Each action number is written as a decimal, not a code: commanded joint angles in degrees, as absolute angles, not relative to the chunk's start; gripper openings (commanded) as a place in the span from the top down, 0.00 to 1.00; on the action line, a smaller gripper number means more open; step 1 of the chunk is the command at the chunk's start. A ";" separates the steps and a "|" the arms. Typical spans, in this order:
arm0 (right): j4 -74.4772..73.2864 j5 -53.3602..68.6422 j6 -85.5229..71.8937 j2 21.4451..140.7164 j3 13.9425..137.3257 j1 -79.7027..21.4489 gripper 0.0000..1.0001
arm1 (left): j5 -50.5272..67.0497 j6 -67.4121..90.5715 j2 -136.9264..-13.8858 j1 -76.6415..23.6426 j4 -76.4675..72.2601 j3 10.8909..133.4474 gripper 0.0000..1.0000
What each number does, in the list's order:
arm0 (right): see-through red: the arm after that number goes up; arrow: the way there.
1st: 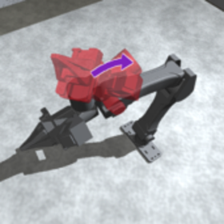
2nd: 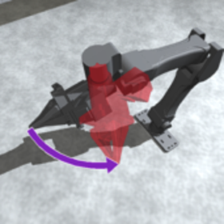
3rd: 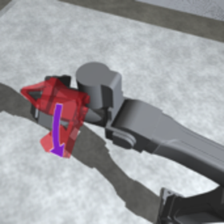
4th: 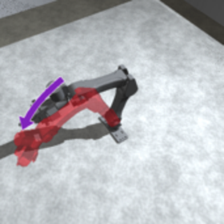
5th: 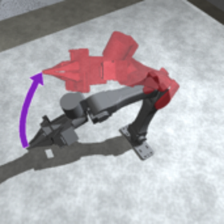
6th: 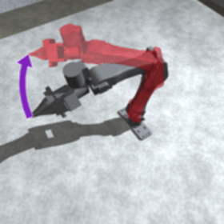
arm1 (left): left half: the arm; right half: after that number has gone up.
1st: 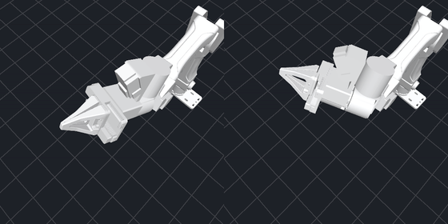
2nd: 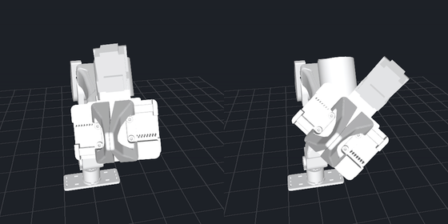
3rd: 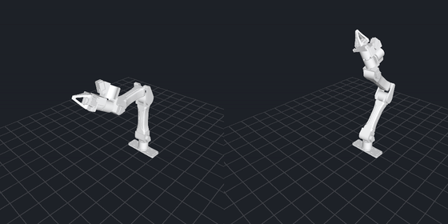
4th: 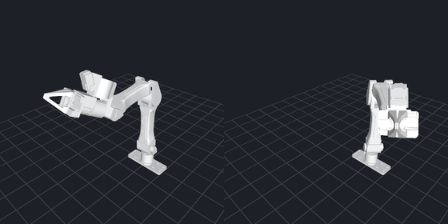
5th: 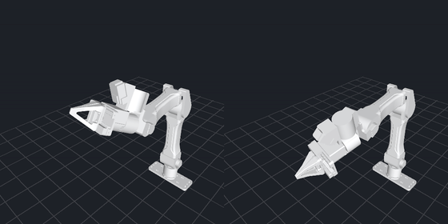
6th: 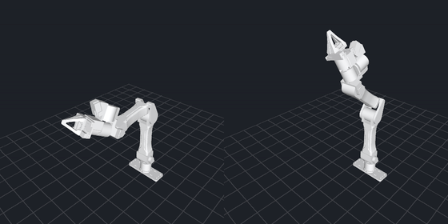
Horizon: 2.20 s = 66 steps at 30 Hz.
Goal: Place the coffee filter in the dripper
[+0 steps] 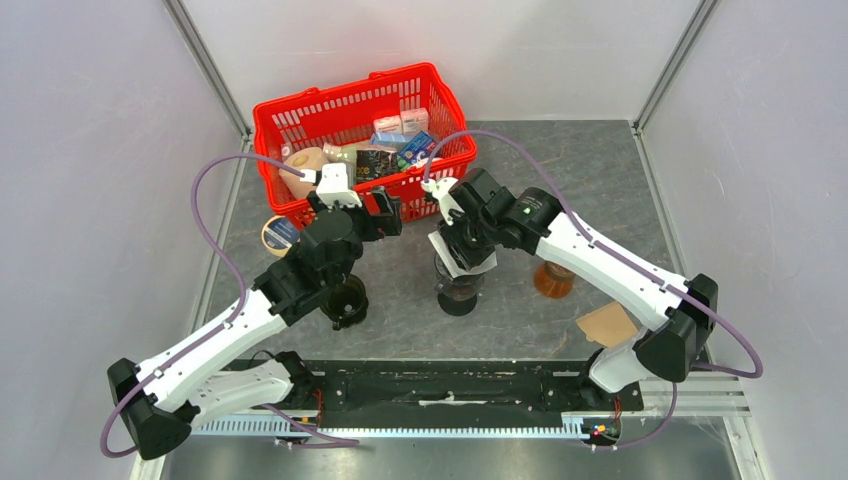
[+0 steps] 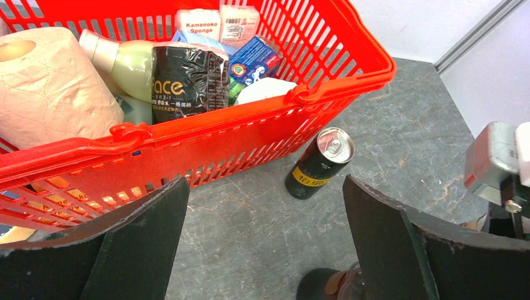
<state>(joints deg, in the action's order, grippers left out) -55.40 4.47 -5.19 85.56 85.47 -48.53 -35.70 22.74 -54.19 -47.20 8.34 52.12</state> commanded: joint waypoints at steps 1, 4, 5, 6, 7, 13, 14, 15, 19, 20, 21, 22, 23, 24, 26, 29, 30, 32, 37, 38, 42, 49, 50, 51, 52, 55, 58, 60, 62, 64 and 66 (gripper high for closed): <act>-55.49 4.64 -4.16 86.88 87.18 -48.76 0.69 | -36.69 21.86 -53.41 -46.85 5.47 52.06 0.00; -55.50 4.69 -4.05 86.97 87.12 -48.78 0.68 | -36.83 21.75 -53.41 -46.85 5.45 52.06 0.00; -55.51 4.62 -4.03 87.01 87.10 -48.76 0.68 | -36.89 21.70 -53.43 -46.85 5.45 52.04 0.00; -55.62 4.58 -4.04 87.06 87.01 -48.78 0.68 | -36.91 21.70 -53.37 -46.85 5.49 52.03 0.00; -55.71 4.61 -4.05 87.10 87.01 -48.78 0.68 | -37.04 21.69 -53.41 -46.82 5.45 51.99 0.00; -55.73 4.49 -3.66 87.83 86.31 -48.78 0.69 | -37.15 21.69 -53.49 -46.76 5.45 51.95 0.00; -55.72 4.52 -3.52 88.00 86.31 -48.78 0.69 | -37.13 21.79 -53.47 -46.76 5.45 51.94 0.00; -55.70 4.41 -3.49 88.14 86.31 -48.78 0.69 | -37.09 21.80 -53.41 -46.76 5.39 51.93 0.00; -55.66 4.57 -3.27 88.66 86.14 -48.78 0.69 | -37.17 21.70 -53.30 -46.75 5.45 51.86 0.00; -55.61 4.61 -3.19 88.76 86.09 -48.74 0.69 | -37.17 21.68 -53.34 -46.74 5.45 51.90 0.00; -55.71 4.60 -3.22 88.90 86.03 -48.82 0.69 | -37.18 21.69 -53.35 -46.71 5.45 51.86 0.00; -55.68 4.75 -3.10 88.95 86.11 -48.82 0.69 | -37.22 21.64 -53.35 -46.67 5.45 51.84 0.00; -55.72 4.91 -3.08 88.87 86.05 -48.74 0.69 | -37.25 21.70 -53.43 -46.67 5.45 51.85 0.00; -55.68 5.16 -3.03 88.73 86.04 -48.78 0.69 | -37.26 21.71 -53.31 -46.67 5.45 51.78 0.00; -55.72 5.41 -3.00 88.51 85.96 -48.78 0.69 | -37.20 21.70 -53.36 -46.67 5.45 51.81 0.00; -55.64 5.35 -3.00 88.34 85.88 -48.78 0.68 | -37.27 21.61 -53.38 -46.67 5.44 51.90 0.00; -55.72 5.34 -2.99 88.35 85.79 -48.82 0.67 | -37.25 21.62 -53.34 -46.67 5.45 51.78 0.00; -55.85 5.34 -2.99 88.41 85.70 -48.78 0.65 | -37.35 21.50 -53.28 -46.67 5.45 51.77 0.00; -56.33 5.27 -2.66 88.63 85.96 -48.78 0.57 | -37.39 21.19 -53.25 -46.67 5.44 51.78 0.00; -56.34 5.28 -2.63 88.60 85.95 -48.78 0.56 | -37.44 21.14 -53.24 -46.67 5.43 51.84 0.00; -56.73 5.42 -2.30 88.69 86.02 -48.78 0.53 | -37.40 21.00 -53.17 -46.66 5.45 51.79 0.00; -57.41 5.82 -1.49 89.14 86.03 -48.78 0.49 | -37.44 20.64 -53.31 -46.56 5.63 51.84 0.00; -57.49 5.80 -1.49 89.23 86.11 -48.78 0.48 | -37.40 20.53 -53.32 -46.58 5.63 51.80 0.00; -57.59 5.91 -1.45 89.37 86.13 -48.79 0.47 | -37.44 20.56 -53.32 -46.58 5.63 51.85 0.00; -57.59 6.18 -1.38 89.38 86.17 -48.78 0.47 | -37.49 20.57 -53.34 -46.58 5.63 51.77 0.00; -57.66 6.13 -1.14 89.43 86.11 -48.78 0.45 | -37.48 20.61 -53.30 -46.58 5.62 51.77 0.00; -57.83 5.32 -1.22 89.46 86.09 -48.78 0.45 | -37.62 20.72 -53.32 -46.58 5.71 51.77 0.00; -57.81 5.49 -1.32 89.60 86.13 -48.78 0.45 | -37.62 20.71 -53.34 -46.58 5.72 51.74 0.00; -57.84 5.64 -1.29 89.67 86.13 -48.78 0.46 | -37.66 20.68 -53.30 -46.58 5.79 51.76 0.00; -57.86 5.55 -1.45 89.74 86.14 -48.78 0.44 | -37.64 20.72 -53.24 -46.58 5.80 51.77 0.00; -57.95 5.71 -1.41 89.88 86.22 -48.85 0.41 | -37.71 20.73 -53.26 -46.60 5.78 51.68 0.00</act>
<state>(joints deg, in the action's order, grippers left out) -57.43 5.52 -1.89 89.10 85.45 -48.56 -35.97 22.00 -54.13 -46.94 8.03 52.10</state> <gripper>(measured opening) 0.565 0.996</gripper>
